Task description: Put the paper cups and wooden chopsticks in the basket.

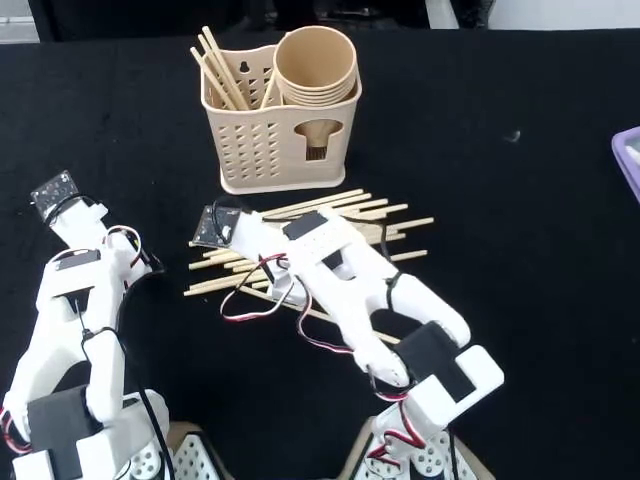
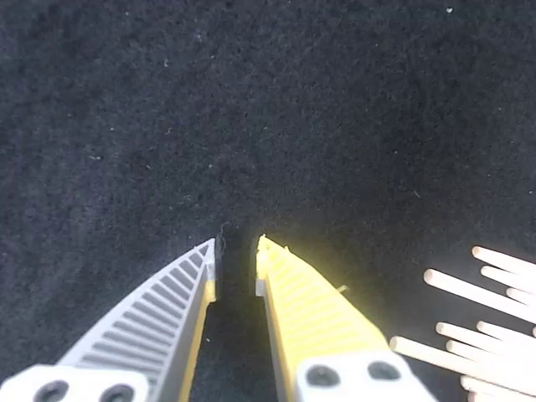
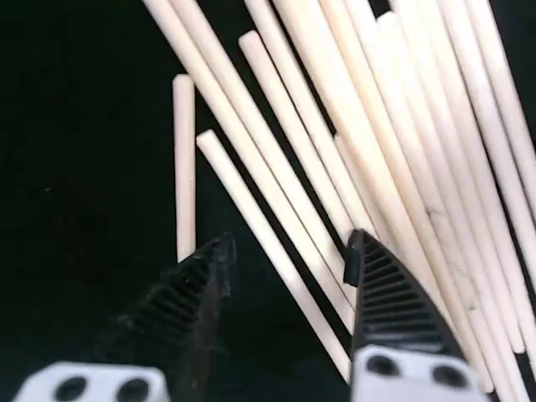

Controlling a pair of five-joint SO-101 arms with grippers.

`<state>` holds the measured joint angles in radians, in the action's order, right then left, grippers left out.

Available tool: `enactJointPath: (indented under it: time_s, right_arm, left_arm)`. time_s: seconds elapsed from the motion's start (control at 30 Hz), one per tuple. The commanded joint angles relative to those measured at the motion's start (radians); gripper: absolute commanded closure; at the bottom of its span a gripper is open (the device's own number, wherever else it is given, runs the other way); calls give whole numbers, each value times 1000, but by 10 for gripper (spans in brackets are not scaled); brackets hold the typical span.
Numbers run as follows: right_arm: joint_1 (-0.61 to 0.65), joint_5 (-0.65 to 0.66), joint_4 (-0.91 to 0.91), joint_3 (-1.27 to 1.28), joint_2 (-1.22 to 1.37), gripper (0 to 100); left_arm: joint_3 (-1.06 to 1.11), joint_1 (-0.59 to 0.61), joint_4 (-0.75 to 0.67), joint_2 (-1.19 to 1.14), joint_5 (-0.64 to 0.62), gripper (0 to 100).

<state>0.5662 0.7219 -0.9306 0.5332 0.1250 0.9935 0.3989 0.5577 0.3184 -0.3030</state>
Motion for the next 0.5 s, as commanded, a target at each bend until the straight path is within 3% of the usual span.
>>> enactJointPath:
  time_s: [0.0,0.47]
  right_arm:
    - [11,2,-18,-21,8,977]
    - [8,5,-124,81,-211,988]
  left_arm:
    - [-54,1,2,3,-2,905]
    - [-56,1,2,3,-2,905]
